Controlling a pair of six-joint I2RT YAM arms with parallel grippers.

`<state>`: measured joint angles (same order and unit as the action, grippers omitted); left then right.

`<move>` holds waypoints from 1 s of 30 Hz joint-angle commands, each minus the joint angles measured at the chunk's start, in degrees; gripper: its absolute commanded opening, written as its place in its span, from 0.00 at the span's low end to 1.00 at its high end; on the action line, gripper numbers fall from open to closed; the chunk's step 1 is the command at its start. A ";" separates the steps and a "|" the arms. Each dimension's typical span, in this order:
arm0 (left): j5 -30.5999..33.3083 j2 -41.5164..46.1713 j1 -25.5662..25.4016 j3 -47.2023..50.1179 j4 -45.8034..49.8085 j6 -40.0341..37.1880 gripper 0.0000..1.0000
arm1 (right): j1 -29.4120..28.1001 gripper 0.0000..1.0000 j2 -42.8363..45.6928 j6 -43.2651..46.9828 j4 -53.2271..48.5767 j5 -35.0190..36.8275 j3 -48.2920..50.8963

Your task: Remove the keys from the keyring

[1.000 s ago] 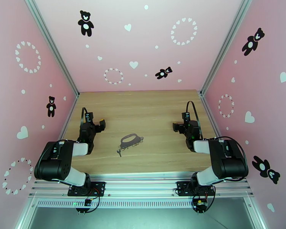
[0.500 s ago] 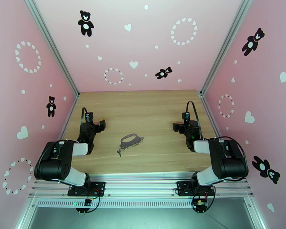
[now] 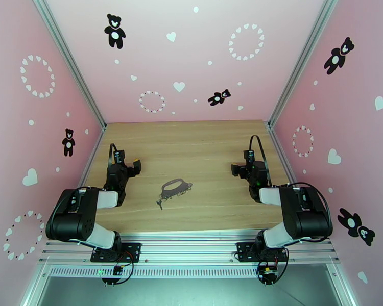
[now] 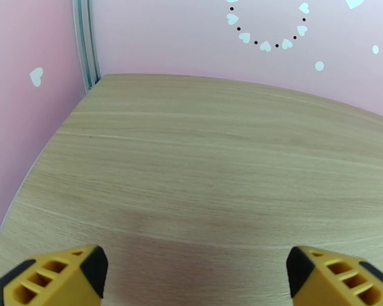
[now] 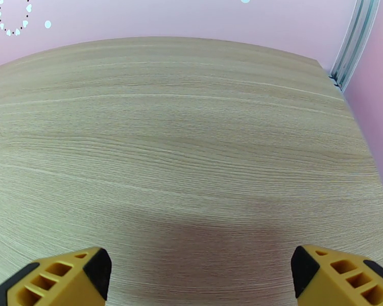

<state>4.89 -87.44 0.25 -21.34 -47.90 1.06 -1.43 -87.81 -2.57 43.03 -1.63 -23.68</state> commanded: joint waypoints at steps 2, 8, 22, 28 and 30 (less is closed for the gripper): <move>-1.24 0.81 0.45 -0.96 0.72 -0.53 0.99 | -0.27 0.99 0.49 0.39 0.59 0.02 -0.86; -1.05 10.48 0.32 -2.88 12.88 0.33 0.99 | -1.20 0.99 4.63 0.04 -7.71 3.00 -3.53; -7.29 29.42 0.36 -12.76 40.51 17.75 0.98 | -0.48 0.99 25.47 -27.01 -40.41 16.21 -10.78; -9.95 30.06 0.37 -13.61 41.50 32.34 0.99 | -0.41 0.99 23.88 -29.28 -48.91 5.04 -14.93; -6.46 28.81 0.36 -14.89 44.55 36.70 0.99 | -0.41 0.99 23.35 -29.63 -48.88 1.74 -15.15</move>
<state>-2.98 -57.67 0.25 -34.26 -9.10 27.59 -1.85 -63.29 -29.02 0.75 5.82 -37.39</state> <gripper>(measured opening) 0.986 0.991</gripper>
